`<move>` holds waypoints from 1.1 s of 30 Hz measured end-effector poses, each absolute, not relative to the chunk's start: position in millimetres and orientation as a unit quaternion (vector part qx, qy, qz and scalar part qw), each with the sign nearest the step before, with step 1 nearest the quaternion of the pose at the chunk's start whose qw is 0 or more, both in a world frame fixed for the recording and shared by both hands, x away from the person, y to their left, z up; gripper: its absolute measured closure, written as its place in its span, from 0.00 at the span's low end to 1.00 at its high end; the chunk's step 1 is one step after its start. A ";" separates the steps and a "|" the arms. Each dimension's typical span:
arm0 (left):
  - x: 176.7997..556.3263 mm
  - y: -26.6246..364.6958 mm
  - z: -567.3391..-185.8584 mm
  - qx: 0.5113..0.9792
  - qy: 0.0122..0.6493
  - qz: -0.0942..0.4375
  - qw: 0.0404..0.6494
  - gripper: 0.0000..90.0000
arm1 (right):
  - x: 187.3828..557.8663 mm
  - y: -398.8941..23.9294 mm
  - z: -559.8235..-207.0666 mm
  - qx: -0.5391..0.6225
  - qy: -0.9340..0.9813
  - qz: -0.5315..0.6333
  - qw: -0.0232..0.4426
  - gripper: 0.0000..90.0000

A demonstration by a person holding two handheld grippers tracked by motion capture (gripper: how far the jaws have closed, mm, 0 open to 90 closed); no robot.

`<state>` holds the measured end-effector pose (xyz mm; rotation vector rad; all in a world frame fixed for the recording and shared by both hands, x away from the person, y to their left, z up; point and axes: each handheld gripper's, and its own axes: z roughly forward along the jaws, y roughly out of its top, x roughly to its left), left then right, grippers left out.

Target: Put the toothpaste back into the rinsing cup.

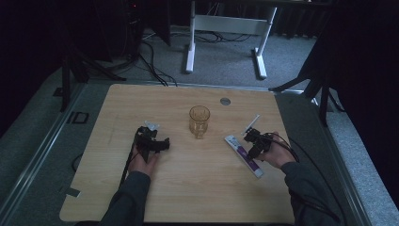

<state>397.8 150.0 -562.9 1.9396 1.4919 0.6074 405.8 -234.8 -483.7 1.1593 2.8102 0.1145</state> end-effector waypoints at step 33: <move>397.8 150.0 -562.9 0.733 0.564 0.229 0.305 0.14 | 418.6 -230.2 -488.4 0.376 0.926 0.005 0.034 0.66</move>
